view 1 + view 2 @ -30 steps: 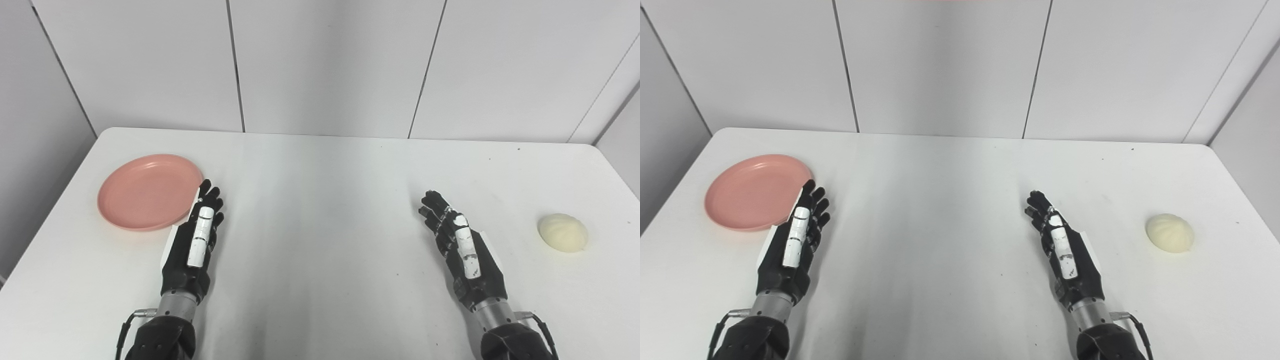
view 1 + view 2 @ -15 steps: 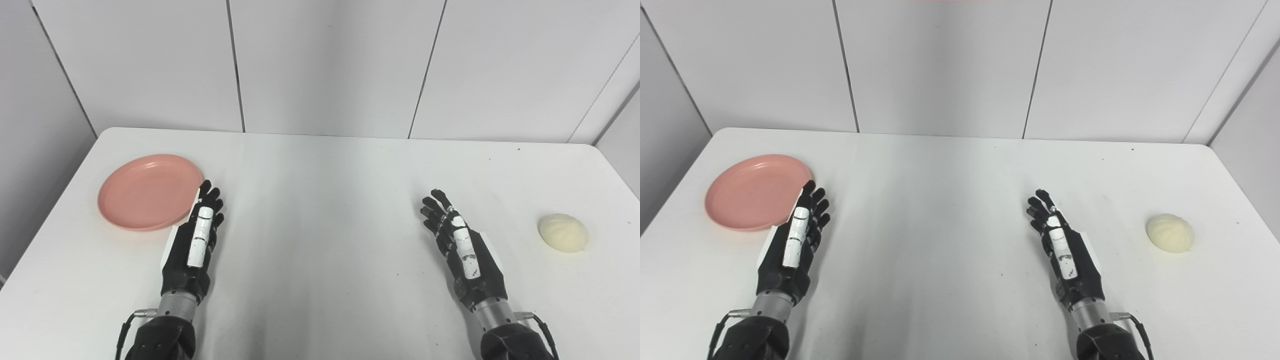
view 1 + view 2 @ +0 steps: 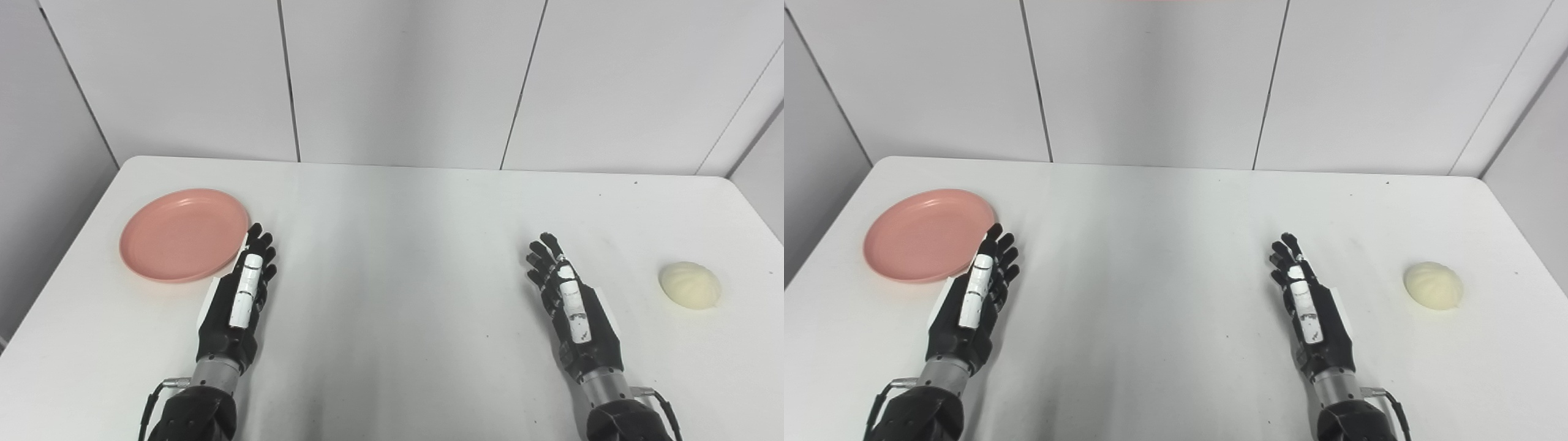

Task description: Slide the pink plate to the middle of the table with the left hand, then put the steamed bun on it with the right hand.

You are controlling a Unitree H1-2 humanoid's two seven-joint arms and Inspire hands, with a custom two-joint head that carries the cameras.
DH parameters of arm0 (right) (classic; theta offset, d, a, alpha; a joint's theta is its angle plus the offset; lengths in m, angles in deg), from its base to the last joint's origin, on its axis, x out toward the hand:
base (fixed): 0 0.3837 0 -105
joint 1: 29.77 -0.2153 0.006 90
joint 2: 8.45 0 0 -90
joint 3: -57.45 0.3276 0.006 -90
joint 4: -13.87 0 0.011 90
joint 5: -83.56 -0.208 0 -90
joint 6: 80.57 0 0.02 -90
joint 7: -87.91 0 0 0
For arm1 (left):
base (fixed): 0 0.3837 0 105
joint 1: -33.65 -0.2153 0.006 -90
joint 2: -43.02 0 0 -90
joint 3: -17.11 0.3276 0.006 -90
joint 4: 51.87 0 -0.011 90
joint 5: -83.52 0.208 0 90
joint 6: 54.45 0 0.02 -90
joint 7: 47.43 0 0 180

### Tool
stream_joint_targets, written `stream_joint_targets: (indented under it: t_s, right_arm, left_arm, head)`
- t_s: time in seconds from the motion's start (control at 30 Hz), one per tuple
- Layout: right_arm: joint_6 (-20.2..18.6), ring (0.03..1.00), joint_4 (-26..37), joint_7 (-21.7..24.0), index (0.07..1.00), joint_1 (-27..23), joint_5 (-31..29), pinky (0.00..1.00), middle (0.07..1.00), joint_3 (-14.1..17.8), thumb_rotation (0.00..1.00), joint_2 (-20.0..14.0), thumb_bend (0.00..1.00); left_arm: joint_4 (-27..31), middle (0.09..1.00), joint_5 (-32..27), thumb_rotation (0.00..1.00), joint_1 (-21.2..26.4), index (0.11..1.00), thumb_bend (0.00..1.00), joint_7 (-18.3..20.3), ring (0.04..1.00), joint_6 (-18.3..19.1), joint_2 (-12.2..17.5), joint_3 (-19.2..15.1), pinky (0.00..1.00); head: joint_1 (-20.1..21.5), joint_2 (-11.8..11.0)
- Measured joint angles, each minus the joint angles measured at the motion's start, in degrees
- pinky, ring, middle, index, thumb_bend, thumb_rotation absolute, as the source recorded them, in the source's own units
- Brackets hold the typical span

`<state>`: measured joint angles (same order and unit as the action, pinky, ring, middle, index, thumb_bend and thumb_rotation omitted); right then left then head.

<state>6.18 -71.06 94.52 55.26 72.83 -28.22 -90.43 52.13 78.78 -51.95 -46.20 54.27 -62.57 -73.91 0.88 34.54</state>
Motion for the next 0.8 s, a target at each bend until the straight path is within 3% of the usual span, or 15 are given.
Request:
stream_joint_targets:
  t_s: [0.8]
  right_arm:
    - [-0.02,0.93,0.19,0.51,0.944,0.02,-0.19,0.97,0.936,-0.08,0.89,-0.06,0.91]
  left_arm:
    - [0.4,1.0,0.0,0.93,0.11,1.0,0.73,0.47,1.0,0.45,0.0,0.14,1.0]
  head:
    - [0.09,-0.18]
